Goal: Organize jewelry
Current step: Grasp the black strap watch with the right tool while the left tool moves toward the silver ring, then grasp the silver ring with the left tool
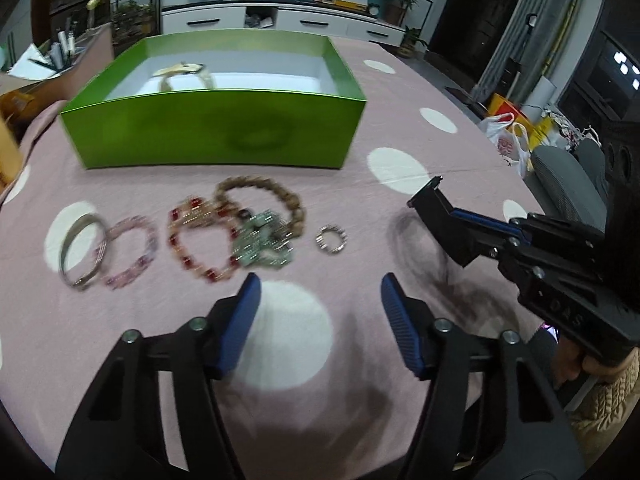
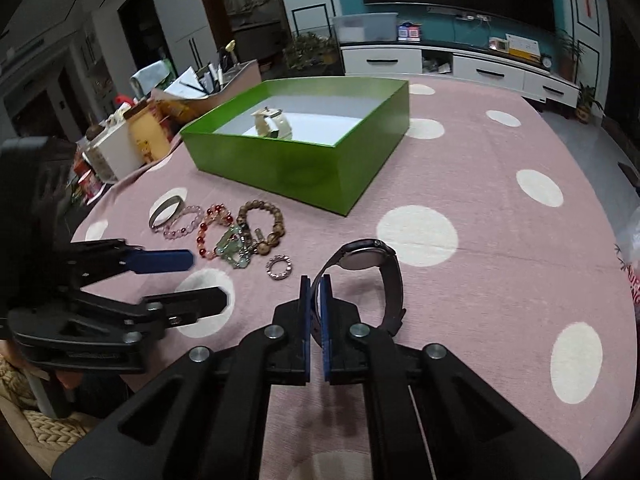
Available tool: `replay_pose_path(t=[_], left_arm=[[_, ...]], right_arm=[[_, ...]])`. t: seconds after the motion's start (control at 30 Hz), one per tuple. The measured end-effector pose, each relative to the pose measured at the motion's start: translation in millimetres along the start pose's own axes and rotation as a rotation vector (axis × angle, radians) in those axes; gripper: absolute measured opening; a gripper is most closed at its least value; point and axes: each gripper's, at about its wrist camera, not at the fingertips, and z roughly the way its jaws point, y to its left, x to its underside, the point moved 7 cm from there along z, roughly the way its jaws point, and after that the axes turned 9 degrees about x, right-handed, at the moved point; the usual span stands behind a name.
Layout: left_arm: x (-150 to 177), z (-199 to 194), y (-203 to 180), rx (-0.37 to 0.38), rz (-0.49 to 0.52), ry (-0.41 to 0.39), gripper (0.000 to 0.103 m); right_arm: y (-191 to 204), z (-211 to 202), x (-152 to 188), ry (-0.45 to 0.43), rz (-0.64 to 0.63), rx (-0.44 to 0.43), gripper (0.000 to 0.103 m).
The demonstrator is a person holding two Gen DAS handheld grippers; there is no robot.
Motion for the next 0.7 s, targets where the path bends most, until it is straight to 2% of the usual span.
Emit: replay_pose_path(t=[0.07,0.2,0.33,0.53,0.6,0.7], left_arm=[[-3.9,10.5,-4.2,0.016,-0.001,0.009,0.052],[-4.9,28.1,-10.6,0.033,0.010,0.030,0.048],[-6.5,42.3,-10.1,0.012,0.015,0.034,0.043],[-17.2,53.7,-12.8,-0.031,0.053,0.016,0.041],[-19.2,55.9,-13.5,-0.053,0.074,0.009,0.026],[-20.9,57.5,-13.6,-0.067,0.092,0.001,0.021]], right_arm=[[-1.5,0.0,-0.2,-0.005,0.011,-0.003,0.004],[-8.5,-2.3,-0.9,-0.021,0.043,-0.012,0.004],[-15.9,-3.0,-1.8,-0.034,0.074,-0.018,0.004],[-21.0,-4.4,-2.6,-0.046,0.090,-0.026,0.004],[-22.5,-3.8,-2.8,-0.048,0.096,-0.026,0.004],[-24.7,-3.0,-2.6,-0.048,0.102,-0.025,0.004]])
